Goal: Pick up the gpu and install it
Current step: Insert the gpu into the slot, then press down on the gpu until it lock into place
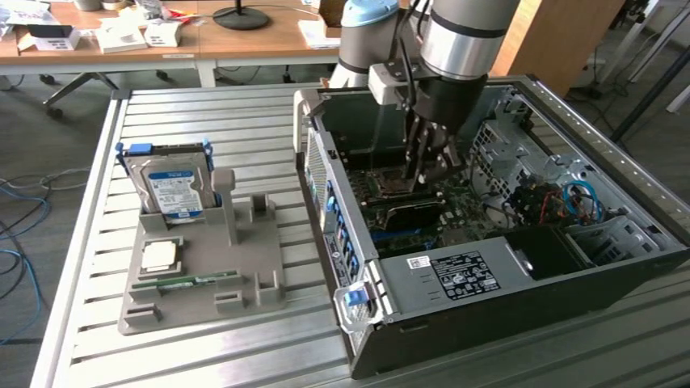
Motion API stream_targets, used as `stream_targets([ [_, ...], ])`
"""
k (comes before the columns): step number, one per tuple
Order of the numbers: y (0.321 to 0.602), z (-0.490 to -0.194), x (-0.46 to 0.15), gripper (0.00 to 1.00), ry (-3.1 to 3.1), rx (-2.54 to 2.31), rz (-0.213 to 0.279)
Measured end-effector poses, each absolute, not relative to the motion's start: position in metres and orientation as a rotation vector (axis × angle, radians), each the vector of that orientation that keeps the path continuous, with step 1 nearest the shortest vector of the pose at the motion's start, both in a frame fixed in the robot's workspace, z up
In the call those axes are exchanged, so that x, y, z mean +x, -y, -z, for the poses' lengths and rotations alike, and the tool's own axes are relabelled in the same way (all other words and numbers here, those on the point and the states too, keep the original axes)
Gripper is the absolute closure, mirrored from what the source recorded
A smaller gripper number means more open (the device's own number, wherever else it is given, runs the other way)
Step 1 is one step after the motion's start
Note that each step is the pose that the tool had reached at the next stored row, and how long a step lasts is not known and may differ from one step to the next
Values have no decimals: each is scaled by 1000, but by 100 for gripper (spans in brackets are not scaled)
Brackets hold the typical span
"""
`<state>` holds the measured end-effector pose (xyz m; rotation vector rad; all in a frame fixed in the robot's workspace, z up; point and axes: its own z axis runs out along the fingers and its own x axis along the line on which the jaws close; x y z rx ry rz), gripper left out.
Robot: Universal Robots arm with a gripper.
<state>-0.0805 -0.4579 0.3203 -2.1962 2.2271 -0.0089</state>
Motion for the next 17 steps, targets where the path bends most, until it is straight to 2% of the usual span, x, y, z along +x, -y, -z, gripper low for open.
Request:
stream_targets([
  [10,458,-343,-80,67,-2227,-2196,9],
  [17,458,-343,-80,67,-2227,-2196,9],
])
